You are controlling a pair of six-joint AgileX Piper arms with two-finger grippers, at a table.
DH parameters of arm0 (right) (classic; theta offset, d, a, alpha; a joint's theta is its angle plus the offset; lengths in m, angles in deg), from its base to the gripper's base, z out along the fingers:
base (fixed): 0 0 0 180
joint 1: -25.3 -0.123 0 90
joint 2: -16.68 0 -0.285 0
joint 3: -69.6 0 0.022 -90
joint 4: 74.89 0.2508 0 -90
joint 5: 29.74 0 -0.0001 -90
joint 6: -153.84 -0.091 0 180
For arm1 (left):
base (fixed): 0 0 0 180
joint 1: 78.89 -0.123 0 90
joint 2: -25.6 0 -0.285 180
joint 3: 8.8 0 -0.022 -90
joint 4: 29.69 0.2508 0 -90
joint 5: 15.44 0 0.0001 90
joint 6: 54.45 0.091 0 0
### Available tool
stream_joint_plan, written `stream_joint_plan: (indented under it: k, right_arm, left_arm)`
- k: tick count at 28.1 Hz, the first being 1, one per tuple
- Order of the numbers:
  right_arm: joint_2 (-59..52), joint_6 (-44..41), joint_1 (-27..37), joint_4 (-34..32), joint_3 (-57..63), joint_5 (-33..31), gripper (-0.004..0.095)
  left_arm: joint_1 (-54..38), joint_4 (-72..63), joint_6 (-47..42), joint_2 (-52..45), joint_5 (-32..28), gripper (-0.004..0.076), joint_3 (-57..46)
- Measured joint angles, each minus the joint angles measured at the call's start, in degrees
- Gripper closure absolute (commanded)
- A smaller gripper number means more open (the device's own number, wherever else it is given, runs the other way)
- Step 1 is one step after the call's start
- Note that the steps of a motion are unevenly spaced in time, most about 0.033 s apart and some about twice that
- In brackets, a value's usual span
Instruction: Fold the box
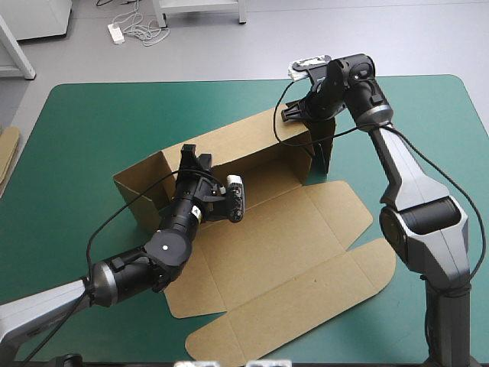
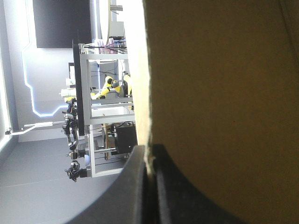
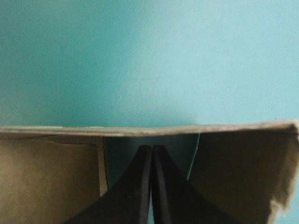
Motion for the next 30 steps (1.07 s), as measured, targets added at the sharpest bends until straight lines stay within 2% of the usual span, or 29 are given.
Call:
stream_joint_plan:
  k: [11,16,23,30]
  right_arm:
    - [-15.1,-0.8,0.0,-0.1,11.8,0.0,0.0907]
    - [-19.5,-0.3,-0.4,-0.9,12.2,0.0,0.0907]
    - [-17.4,0.0,-0.5,-1.7,9.9,4.1,0.0907]
    - [-5.5,0.0,-0.5,-3.9,0.0,7.9,0.0907]
  left_arm:
    - [0.0,0.0,0.0,0.0,0.1,0.0733,0.0]
    - [0.0,0.0,-0.1,0.0,0.1,0.0733,0.0]
    - [0.0,0.0,-0.1,0.0,0.0,0.0733,0.0]
    - [0.0,0.0,-0.1,0.0,0.0,0.0733,0.0]
